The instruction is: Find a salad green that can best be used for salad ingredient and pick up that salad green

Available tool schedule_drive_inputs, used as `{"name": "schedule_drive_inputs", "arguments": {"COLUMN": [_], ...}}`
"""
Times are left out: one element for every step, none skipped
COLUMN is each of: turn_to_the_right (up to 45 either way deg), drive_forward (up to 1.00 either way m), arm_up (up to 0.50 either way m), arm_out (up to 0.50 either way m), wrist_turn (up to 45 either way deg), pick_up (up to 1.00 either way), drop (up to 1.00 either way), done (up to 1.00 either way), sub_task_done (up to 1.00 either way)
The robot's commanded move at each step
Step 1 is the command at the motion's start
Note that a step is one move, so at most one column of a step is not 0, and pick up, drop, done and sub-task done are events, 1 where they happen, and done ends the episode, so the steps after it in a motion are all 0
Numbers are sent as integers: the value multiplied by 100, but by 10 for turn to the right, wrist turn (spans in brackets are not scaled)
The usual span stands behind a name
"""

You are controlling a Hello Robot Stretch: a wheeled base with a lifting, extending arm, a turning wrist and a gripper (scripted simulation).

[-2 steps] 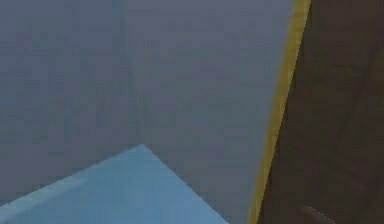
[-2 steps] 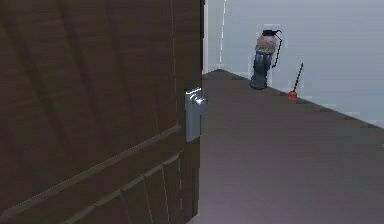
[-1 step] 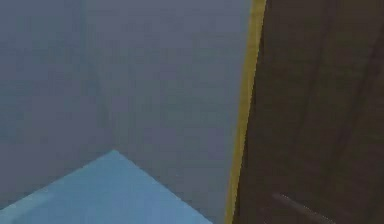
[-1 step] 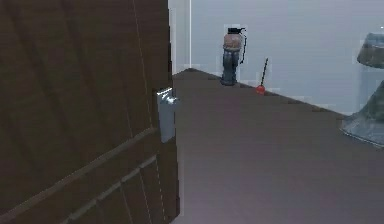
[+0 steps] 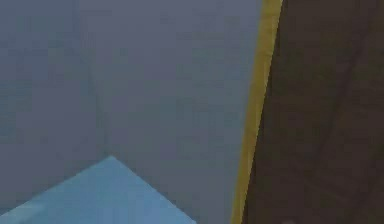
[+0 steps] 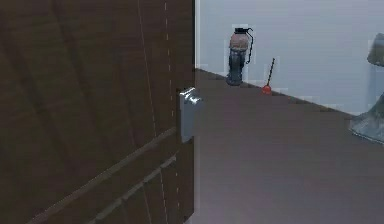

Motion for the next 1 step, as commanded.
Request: {"name": "schedule_drive_inputs", "arguments": {"turn_to_the_right": [-450], "drive_forward": [0], "arm_up": [0], "arm_out": [0], "wrist_turn": [0], "pick_up": [0], "drop": [0], "done": [0], "sub_task_done": [0]}}
